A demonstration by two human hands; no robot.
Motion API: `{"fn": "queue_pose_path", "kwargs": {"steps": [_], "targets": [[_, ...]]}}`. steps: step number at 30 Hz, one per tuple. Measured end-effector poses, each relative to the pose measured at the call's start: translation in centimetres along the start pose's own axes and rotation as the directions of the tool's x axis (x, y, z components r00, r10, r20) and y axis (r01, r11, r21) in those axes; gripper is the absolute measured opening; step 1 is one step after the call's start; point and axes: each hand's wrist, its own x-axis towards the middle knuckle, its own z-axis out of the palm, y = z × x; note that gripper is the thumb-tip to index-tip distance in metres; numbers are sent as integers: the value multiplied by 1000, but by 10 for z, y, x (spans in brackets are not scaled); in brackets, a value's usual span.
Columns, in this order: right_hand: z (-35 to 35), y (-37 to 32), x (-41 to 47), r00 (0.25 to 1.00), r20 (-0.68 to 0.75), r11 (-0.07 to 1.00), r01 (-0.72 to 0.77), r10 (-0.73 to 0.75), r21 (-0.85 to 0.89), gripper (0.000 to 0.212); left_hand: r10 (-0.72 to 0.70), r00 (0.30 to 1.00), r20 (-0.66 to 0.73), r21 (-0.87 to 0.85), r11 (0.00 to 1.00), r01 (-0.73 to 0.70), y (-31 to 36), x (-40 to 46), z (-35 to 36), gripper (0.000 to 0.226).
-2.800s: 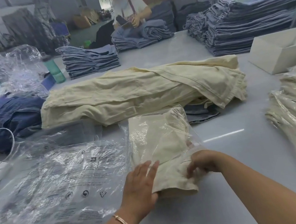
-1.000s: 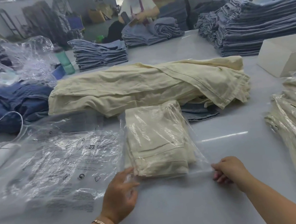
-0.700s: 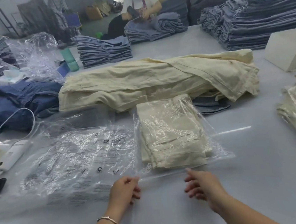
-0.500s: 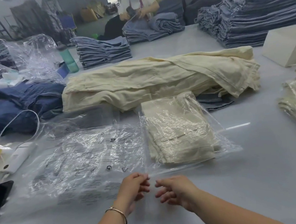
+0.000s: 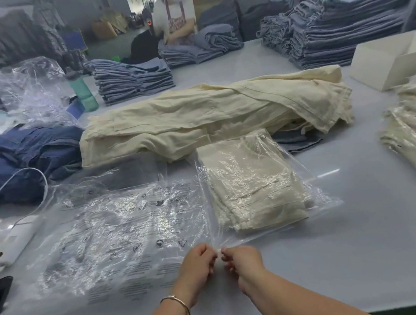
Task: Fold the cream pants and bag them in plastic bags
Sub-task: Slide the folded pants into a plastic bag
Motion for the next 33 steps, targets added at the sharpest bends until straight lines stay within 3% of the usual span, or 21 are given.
{"fn": "queue_pose_path", "kwargs": {"steps": [9, 15, 17, 20, 23, 25, 26, 30, 33], "targets": [[-115, -69, 17, 962, -266, 997, 72, -61, 34, 20, 12, 996, -85, -8, 1000, -12, 1, 16, -17, 25], [-187, -102, 28, 928, -365, 994, 101, -78, 44, 21, -10, 994, -108, -1, 1000, 10, 6, 21, -33, 26], [-206, -108, 31, 943, -330, 999, 53, -45, 14, 19, -64, 996, -66, 17, 998, 65, 5, 22, -40, 25], [-219, -120, 38, 960, -278, 985, -10, -40, -174, 18, -114, 993, -4, 129, 985, 114, 9, 24, -43, 27], [-217, -139, 51, 922, -311, 925, 107, -230, -365, 23, -84, 992, -97, 166, 981, 100, 24, 38, -41, 20], [-204, -151, 58, 902, -252, 860, 204, -351, -468, 30, -56, 986, -154, 150, 985, 80, 38, 51, -33, 11], [-195, -156, 60, 913, -198, 835, 218, -358, -506, 35, -56, 987, -154, 151, 985, 80, 45, 56, -27, 19], [-157, -160, 62, 980, -31, 780, 137, -197, -610, 54, -103, 978, -181, 161, 978, 133, 65, 72, 0, 51], [-141, -158, 60, 989, -10, 783, 111, -148, -613, 49, -249, 968, -42, -82, 966, 245, 80, 80, 9, 46]]}}
